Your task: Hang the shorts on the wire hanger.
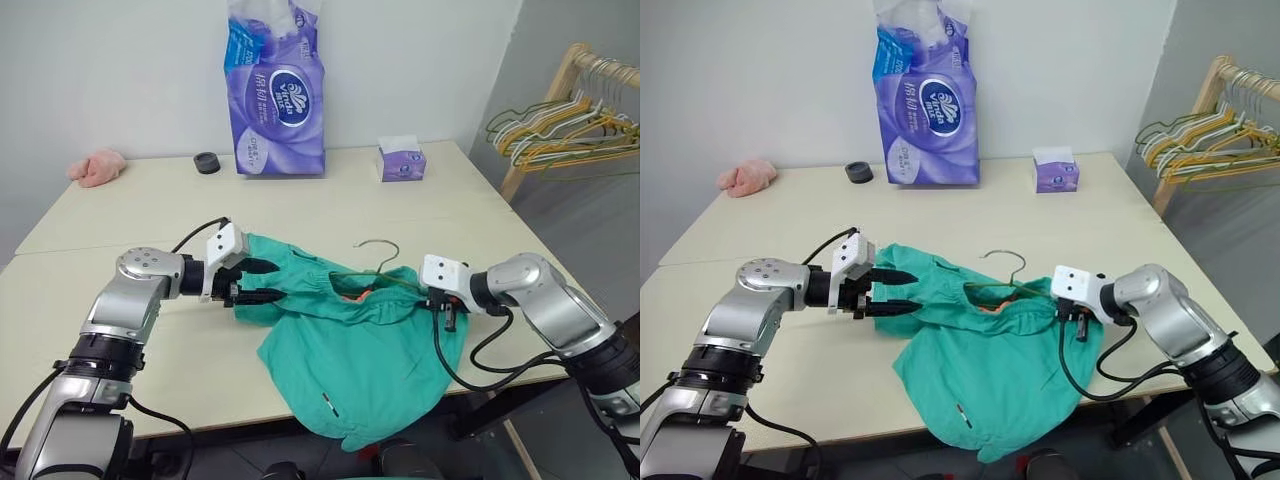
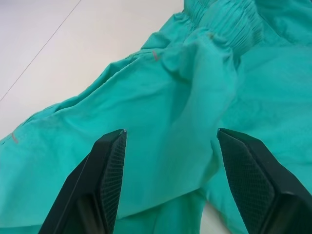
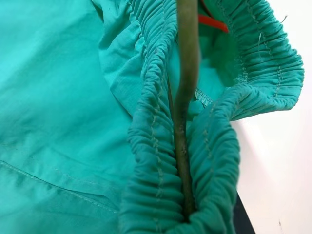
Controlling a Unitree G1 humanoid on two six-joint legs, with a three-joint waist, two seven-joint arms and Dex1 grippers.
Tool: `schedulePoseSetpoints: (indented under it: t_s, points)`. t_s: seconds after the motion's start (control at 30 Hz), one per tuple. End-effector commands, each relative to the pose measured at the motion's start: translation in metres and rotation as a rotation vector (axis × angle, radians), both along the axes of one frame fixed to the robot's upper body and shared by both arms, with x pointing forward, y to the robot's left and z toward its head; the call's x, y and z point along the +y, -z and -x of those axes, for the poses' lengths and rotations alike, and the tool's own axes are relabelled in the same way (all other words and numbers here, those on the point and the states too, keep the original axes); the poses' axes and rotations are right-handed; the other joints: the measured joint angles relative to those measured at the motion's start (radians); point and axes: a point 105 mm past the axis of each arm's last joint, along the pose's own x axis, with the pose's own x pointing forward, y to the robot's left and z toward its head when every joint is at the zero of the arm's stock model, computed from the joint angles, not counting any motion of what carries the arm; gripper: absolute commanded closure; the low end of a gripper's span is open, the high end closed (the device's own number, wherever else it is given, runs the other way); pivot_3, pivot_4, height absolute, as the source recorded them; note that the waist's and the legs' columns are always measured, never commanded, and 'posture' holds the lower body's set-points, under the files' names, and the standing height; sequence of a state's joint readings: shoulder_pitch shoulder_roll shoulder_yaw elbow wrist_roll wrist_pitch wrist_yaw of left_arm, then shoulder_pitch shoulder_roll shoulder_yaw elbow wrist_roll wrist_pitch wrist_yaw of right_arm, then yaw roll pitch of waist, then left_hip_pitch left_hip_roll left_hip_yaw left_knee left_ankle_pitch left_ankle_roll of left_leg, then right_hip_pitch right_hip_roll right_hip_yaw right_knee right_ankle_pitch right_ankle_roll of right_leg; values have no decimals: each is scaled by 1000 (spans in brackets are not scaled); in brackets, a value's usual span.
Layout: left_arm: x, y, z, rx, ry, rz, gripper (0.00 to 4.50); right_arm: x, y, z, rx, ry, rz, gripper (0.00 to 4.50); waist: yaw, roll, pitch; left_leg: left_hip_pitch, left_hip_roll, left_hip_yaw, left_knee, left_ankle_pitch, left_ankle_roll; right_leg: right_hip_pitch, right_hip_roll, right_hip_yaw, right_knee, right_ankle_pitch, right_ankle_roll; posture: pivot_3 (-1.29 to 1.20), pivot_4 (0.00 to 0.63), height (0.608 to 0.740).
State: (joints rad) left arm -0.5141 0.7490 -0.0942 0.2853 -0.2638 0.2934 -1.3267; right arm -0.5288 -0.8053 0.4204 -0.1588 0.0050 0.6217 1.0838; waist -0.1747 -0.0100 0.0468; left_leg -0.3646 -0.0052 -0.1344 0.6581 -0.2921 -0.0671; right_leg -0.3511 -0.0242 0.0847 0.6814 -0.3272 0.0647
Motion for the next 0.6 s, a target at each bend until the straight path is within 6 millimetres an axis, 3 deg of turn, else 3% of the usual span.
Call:
schedulePoseSetpoints:
  t_s: [0.03, 0.17, 0.33, 0.5, 0.6]
  points:
    - [-6, 0, 0, -27, 46, -22, 1371, 3, -16, -1, -46, -13, -24, 4500, 0, 0, 0, 0, 0, 0, 0, 0, 0, 0, 0, 0, 0, 0, 0, -187, 0, 740]
    - [-16, 11, -10, -51, 24, -28, 1542, 5, -16, 1, -46, -21, -28, 4500, 2, 0, 0, 0, 0, 0, 0, 0, 0, 0, 0, 0, 0, 0, 0, -191, 0, 740]
    - [-20, 13, -20, -96, 7, -19, 2829, 6, -16, 4, -39, -27, -27, 4500, 0, 0, 0, 0, 0, 0, 0, 0, 0, 0, 0, 0, 0, 0, 0, -191, 0, 740]
    - [-15, 1, -36, -180, -71, 9, 4324, -2, -13, 10, -19, -13, -14, 4500, 1, 0, 0, 0, 0, -1, 0, 0, 0, 0, 0, 1, 0, 0, 0, -203, 0, 740]
    - [-12, -1, -40, -209, -93, 9, 4475, -7, -11, 13, -3, 0, -7, 4500, -1, 0, 0, 0, 0, -1, 0, 0, 0, -1, 0, 1, 0, 0, 0, -202, 0, 740]
